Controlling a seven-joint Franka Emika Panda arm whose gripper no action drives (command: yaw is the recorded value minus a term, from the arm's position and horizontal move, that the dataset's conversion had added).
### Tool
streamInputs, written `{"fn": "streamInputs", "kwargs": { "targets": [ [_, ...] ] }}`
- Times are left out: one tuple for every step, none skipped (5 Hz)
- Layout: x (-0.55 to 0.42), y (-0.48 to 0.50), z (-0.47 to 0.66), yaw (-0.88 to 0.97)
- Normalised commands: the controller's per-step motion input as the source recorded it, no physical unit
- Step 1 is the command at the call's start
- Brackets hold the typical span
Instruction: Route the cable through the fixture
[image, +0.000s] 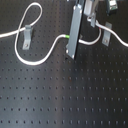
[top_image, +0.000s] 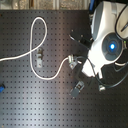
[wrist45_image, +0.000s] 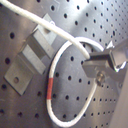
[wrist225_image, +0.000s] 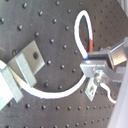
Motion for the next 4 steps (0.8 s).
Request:
{"fn": "streamInputs", "kwargs": {
  "targets": [
    [-0.059,-0.333,-0.58,0.03],
    [0.198,-0.372,-0.24,0.00],
    [0.257,-0.409,-0.09,-0.04],
    [0.159,-0.411,-0.01,-0.23]
  ]
}}
